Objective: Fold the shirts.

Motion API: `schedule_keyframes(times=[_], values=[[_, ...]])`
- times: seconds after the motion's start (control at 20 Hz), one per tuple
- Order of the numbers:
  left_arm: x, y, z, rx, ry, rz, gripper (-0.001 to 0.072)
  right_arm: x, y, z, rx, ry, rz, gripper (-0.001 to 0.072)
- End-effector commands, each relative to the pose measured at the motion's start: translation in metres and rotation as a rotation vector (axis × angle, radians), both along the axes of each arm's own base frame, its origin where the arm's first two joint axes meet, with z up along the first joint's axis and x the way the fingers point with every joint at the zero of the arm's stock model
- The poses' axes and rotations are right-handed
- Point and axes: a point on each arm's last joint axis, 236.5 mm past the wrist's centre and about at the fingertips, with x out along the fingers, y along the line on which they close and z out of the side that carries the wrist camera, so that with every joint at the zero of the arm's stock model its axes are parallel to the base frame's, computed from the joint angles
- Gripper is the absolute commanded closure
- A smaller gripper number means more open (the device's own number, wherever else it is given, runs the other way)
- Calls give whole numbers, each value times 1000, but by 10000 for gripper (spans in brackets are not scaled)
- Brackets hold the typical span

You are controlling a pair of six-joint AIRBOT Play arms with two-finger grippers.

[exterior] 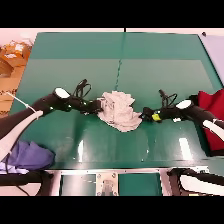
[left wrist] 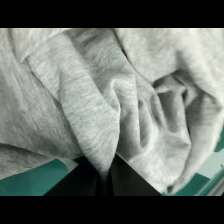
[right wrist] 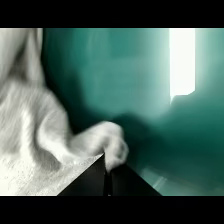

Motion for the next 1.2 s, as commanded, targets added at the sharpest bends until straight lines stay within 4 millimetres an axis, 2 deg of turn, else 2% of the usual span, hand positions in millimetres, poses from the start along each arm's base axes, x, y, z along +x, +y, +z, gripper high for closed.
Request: schedule_keyframes(times=[0.0, 0.05, 0.1, 0.15, 0.25, 0.35, 0.4, 0.45, 0.55, 0.6, 0.7, 0.85, 0.95, 1.0, 1.1, 1.15], values=[[10, 36, 38, 85, -45, -13, 690, 42, -32, 53, 7, -136, -46, 705], [18, 52, 67, 118, -110, 6, 690, 57, -46, 86, 7, -210, -67, 705], [23, 62, 105, 124, -191, 22, 689, 72, -58, 128, 5, -304, -82, 705], [26, 66, 147, 107, -281, 30, 689, 80, -67, 177, 3, -409, -88, 705], [19, 62, 240, 50, -480, 26, 689, 81, -66, 279, -10, -635, -68, 705], [-3, 58, 332, -21, -676, 11, 688, 56, -58, 387, -54, -886, -56, 704], [-18, 61, 376, -33, -781, 7, 688, 35, -53, 439, -74, -1007, -55, 704], [-33, 64, 413, -43, -875, 3, 688, 11, -49, 483, -100, -1112, -60, 704], [-69, 70, 476, -61, -1040, -6, 687, -34, -44, 544, -152, -1266, -76, 703], [-79, 74, 494, -50, -1097, -7, 687, -52, -41, 563, -171, -1320, -79, 703], [-84, 86, 509, 9, -1158, 16, 687, -73, -40, 581, -202, -1374, -92, 703], [-74, 94, 492, 86, -1121, 12, 686, -73, -41, 578, -209, -1367, -89, 703], [-62, 95, 474, 121, -1071, 0, 686, -52, -46, 567, -200, -1319, -91, 703], [-52, 95, 463, 138, -1043, -1, 686, -33, -51, 555, -189, -1277, -92, 703], [-33, 95, 432, 160, -957, 1, 686, 11, -61, 522, -164, -1168, -96, 703], [-23, 93, 409, 162, -890, 1, 686, 37, -64, 497, -146, -1098, -91, 703]])
